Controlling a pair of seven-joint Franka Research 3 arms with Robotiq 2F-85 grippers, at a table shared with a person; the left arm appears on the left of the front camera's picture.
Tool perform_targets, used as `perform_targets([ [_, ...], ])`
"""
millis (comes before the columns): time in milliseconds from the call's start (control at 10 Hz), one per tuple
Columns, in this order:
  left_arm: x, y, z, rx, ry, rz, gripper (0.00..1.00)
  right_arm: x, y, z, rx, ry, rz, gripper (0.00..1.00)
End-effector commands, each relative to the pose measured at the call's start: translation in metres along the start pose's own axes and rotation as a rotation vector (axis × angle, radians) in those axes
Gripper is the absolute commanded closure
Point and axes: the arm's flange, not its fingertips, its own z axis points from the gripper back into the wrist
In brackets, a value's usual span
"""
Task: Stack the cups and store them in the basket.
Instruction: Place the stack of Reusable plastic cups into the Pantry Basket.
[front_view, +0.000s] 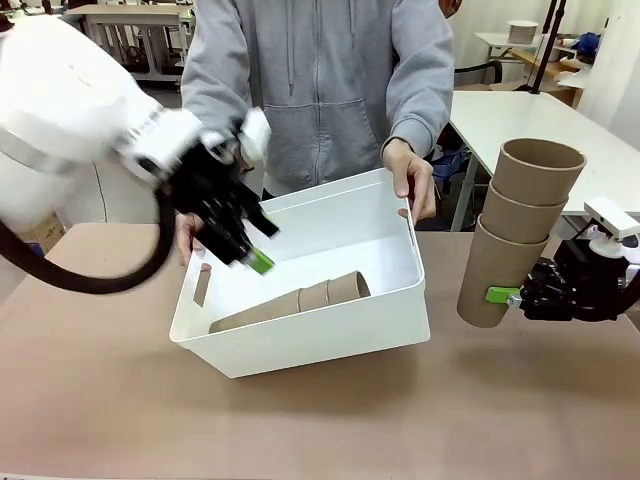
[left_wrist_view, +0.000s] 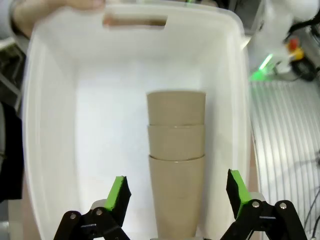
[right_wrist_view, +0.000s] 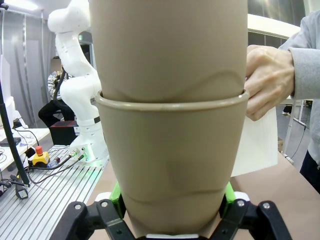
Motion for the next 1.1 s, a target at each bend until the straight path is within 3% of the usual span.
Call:
perform_targets([
  [0,-0.015,-0.021,0.058,-0.015,-0.144,0.008,0.0,0.005,-0.001,0.0,-0.001,-0.004,0.012,0.16],
  [200,-0.045,-0.034,0.127,-0.001,-0.31,-0.028,0.0,0.005,-0.001,0.0,-0.001,-0.004,0.012,0.16],
  [500,-0.112,-0.044,0.202,0.018,-0.417,-0.069,0.0,0.005,-0.001,0.0,-0.001,-0.004,0.012,0.16],
  [700,-0.152,-0.049,0.224,0.044,-0.462,-0.083,0.0,0.005,-0.001,0.0,-0.001,-0.004,0.012,0.16],
  [900,-0.154,-0.057,0.221,0.105,-0.487,-0.129,0.0,0.005,-0.001,0.0,-0.001,-0.004,0.012,0.16],
  [1000,-0.159,-0.057,0.229,0.072,-0.468,-0.065,0.0,0.005,-0.001,0.0,-0.001,-0.004,0.012,0.16],
])
